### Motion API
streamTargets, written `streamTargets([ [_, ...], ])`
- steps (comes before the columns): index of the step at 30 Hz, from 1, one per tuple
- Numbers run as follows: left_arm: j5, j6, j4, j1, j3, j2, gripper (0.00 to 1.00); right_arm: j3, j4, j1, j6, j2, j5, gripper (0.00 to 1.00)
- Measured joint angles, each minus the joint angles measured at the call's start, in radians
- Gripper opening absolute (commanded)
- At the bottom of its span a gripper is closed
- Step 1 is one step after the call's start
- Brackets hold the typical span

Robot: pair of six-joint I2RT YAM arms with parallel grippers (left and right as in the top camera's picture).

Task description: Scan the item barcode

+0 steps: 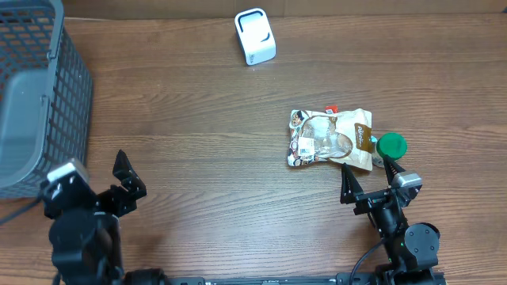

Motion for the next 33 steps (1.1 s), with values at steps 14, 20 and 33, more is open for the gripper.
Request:
streamTargets([
  [14, 0.107, 0.001, 0.575, 0.0, -0.269, -0.315, 1.0, 0.0, 0.0, 0.0, 0.0, 0.0, 0.0, 1.0],
  [20, 0.153, 0.0, 0.859, 0.0, -0.409, -0.386, 1.0, 0.0, 0.0, 0.0, 0.0, 0.0, 0.0, 1.0],
  [33, 0.251, 0.035, 1.003, -0.009, -0.667, -0.386, 1.0, 0.0, 0.0, 0.0, 0.0, 0.0, 0.0, 1.0],
])
